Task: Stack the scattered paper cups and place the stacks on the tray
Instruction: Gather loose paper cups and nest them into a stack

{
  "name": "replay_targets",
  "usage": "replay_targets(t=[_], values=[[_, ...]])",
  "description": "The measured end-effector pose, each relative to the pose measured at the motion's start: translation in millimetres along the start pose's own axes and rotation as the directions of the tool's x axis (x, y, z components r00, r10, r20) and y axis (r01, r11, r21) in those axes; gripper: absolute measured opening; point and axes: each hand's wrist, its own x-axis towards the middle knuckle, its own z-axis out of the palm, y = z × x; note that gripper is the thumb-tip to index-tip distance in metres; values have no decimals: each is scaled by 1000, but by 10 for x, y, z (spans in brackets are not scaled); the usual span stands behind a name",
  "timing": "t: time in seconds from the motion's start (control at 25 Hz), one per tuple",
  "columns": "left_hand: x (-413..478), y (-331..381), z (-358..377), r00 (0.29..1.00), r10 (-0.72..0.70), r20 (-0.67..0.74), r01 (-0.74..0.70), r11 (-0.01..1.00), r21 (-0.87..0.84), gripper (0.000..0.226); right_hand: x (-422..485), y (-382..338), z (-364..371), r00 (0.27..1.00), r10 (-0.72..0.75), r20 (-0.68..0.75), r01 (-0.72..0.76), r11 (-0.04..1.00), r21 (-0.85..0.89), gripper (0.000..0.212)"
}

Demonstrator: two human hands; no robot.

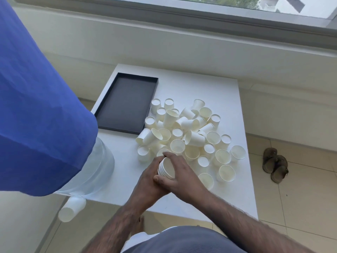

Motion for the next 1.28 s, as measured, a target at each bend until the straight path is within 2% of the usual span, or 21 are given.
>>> replay_targets(t=[0.16, 0.2, 0.28, 0.36, 0.44, 0.52, 0.56, 0.72, 0.84, 0.96, 1.08, 1.2, 1.28], values=[[-64, 83, 63, 996, -17, 91, 14, 999, 35, 101, -32, 180, -105, 991, 40, 130, -54, 993, 105, 95], [-88, 102, 85, 994, -16, 110, 14, 1000, 20, 106, -66, 235, -138, 984, 39, 172, -70, 981, 179, 94], [-125, 138, 130, 993, 13, 121, -9, 999, -35, 110, -139, 381, -200, 983, 85, 160, -146, 892, 428, 70], [-136, 188, 167, 996, 31, 85, -22, 994, -108, 103, -184, 664, -238, 967, 250, -47, -179, 801, 571, 44], [-138, 252, 166, 1000, 5, 10, -3, 985, -174, 91, -225, 1052, -267, 862, 427, -274, -269, 843, 465, 28], [-133, 307, 128, 998, 1, -69, -14, 981, -193, 86, -313, 1449, -232, 774, 511, -374, -419, 856, 303, 37], [-130, 337, 102, 995, 13, -97, -32, 979, -199, 89, -369, 1629, -188, 761, 521, -387, -457, 854, 250, 47], [-147, 394, -28, 991, -6, -132, -27, 970, -242, 102, -483, 1991, 41, 820, 487, -300, -468, 873, 139, 88], [-186, 348, -82, 993, -29, -117, -3, 965, -261, 87, -392, 2047, 145, 856, 442, -270, -446, 894, 47, 99], [-238, 326, -124, 993, -54, -101, 26, 963, -267, 83, -228, 2071, 185, 838, 466, -285, -479, 877, 26, 100], [-271, 295, -158, 991, -91, -101, 59, 958, -281, 84, -135, 2107, 222, 845, 461, -270, -465, 884, 54, 92], [-293, 260, -160, 989, -112, -100, 76, 948, -308, 83, -166, 2094, 261, 867, 432, -248, -412, 902, 132, 78], [-289, 274, -155, 987, -114, -112, 70, 938, -338, 81, -245, 2002, 280, 896, 365, -252, -327, 927, 182, 73]])
